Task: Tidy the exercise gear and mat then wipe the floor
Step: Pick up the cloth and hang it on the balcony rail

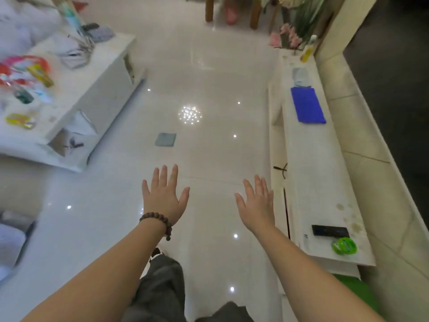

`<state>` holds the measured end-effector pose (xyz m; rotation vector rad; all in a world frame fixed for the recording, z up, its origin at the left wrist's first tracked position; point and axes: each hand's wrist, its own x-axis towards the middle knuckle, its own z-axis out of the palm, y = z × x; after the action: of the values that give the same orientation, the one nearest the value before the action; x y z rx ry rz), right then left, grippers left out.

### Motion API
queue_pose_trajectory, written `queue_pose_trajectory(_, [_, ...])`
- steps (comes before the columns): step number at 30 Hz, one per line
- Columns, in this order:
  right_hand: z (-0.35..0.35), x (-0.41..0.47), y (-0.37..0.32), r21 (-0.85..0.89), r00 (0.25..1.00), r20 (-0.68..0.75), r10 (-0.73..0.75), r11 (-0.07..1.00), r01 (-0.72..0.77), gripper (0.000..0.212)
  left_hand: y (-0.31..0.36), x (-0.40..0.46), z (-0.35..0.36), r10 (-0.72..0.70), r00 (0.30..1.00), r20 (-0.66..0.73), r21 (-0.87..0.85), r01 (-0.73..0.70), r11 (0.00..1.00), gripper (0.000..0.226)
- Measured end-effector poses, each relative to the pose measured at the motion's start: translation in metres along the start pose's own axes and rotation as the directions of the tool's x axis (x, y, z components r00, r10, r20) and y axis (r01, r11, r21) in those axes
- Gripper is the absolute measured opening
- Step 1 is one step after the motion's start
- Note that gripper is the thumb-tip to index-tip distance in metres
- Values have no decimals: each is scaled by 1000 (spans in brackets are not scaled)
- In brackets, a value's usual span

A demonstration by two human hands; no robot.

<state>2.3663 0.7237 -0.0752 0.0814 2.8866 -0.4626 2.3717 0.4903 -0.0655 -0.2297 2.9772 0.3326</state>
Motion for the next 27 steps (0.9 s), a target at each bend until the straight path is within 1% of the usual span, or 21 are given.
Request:
queue_pose_trajectory(7, [25, 87, -125, -7, 993, 41, -114, 993, 114, 57, -99, 74, -24, -116, 993, -10, -20, 115, 993, 67])
queue_pose_trajectory(14, [50, 169, -248, -28, 978, 76, -193, 980, 196, 56, -191, 155, -49, -164, 986, 30, 5, 164, 986, 67])
queue_pose_trajectory(17, [58, 198, -276, -41, 975, 99, -200, 978, 205, 56, -216, 189, -56, -176, 983, 52, 14, 176, 984, 67])
queue_pose_trajectory(21, [60, 242, -295, -59, 976, 118, -185, 979, 193, 57, -235, 239, -59, -176, 980, 91, 28, 174, 984, 68])
queue_pose_trajectory(27, [64, 350, -312, -106, 977, 139, -164, 978, 179, 56, -240, 353, -52, -186, 973, 133, 41, 183, 982, 70])
